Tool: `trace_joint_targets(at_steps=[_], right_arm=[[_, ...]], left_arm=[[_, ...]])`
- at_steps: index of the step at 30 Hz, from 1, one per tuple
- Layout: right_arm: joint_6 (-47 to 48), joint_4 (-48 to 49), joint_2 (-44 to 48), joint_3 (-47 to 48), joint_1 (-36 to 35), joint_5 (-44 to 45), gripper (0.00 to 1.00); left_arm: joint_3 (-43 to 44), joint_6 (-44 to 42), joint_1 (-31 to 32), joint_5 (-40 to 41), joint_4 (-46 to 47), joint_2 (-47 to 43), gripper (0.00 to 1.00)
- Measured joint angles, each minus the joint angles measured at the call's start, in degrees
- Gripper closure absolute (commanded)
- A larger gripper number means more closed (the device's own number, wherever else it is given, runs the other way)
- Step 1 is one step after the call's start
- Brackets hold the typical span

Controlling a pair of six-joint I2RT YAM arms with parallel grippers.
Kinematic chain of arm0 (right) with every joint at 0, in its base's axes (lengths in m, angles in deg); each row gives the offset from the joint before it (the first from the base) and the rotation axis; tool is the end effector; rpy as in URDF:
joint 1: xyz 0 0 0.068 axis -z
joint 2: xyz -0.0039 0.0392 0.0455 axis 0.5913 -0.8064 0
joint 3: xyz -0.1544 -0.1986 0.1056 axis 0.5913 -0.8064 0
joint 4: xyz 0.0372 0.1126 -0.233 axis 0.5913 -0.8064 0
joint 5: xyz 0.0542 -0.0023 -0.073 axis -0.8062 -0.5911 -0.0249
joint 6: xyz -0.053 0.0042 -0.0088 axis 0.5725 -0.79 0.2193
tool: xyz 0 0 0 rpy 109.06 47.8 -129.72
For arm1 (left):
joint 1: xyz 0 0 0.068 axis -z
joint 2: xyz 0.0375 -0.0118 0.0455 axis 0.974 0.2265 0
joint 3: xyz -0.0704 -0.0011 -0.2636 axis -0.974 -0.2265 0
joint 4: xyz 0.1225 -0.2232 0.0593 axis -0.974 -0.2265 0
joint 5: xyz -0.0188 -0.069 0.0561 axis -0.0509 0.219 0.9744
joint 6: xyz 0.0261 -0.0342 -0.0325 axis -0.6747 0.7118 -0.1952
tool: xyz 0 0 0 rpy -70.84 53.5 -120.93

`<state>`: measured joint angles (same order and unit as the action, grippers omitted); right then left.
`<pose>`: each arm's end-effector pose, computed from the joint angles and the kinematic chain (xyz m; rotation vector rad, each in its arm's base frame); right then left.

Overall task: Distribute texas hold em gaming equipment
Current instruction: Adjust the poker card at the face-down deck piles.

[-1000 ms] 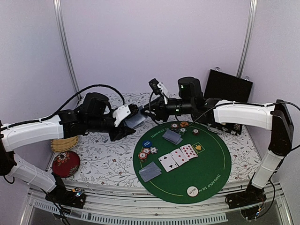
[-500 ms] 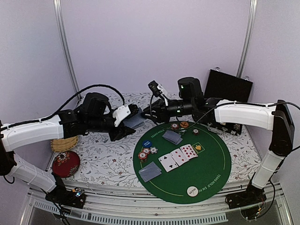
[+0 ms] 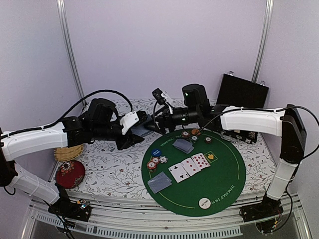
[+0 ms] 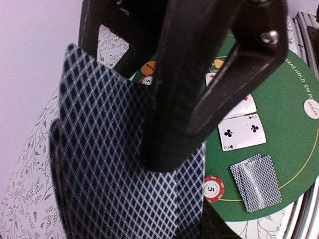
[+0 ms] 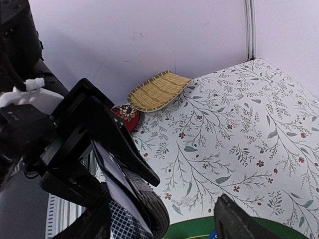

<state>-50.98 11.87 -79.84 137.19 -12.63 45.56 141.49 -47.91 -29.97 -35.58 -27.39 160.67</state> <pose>0.2674 0.3347 0.2914 -1.1405 1.6709 1.1225 0.1945 -0.2137 0.2822 1.2429 1.7896 -0.3854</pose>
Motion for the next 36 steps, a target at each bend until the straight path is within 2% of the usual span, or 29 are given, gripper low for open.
trace_joint_targets(at_steps=[2,6,10,16,22,31,36], right_arm=[[0.20,-0.22,-0.26,0.00,-0.13,0.42,0.45],[0.09,-0.17,-0.24,-0.07,-0.20,2.51,0.51],[0.33,-0.31,0.85,-1.62,-0.22,4.72,0.68],[0.48,-0.98,3.85,-2.38,-0.26,6.97,0.79],[0.79,-1.97,4.61,-2.38,-0.24,7.37,0.97],[1.40,-3.43,4.81,-2.38,-0.17,6.43,0.97],[2.95,-4.90,5.64,-2.38,-0.20,6.49,0.83]], left_arm=[[0.00,0.00,0.00,0.00,0.00,0.00,0.55],[0.00,0.00,0.04,0.02,0.00,0.00,0.55],[0.00,0.00,0.04,0.11,-0.04,0.00,0.55],[0.00,0.00,0.04,0.09,0.00,0.00,0.55],[0.00,0.00,0.04,0.02,-0.15,0.00,0.55],[0.00,0.00,0.04,-0.11,-0.72,0.00,0.55],[0.00,0.00,0.04,-0.15,-0.59,0.00,0.55]])
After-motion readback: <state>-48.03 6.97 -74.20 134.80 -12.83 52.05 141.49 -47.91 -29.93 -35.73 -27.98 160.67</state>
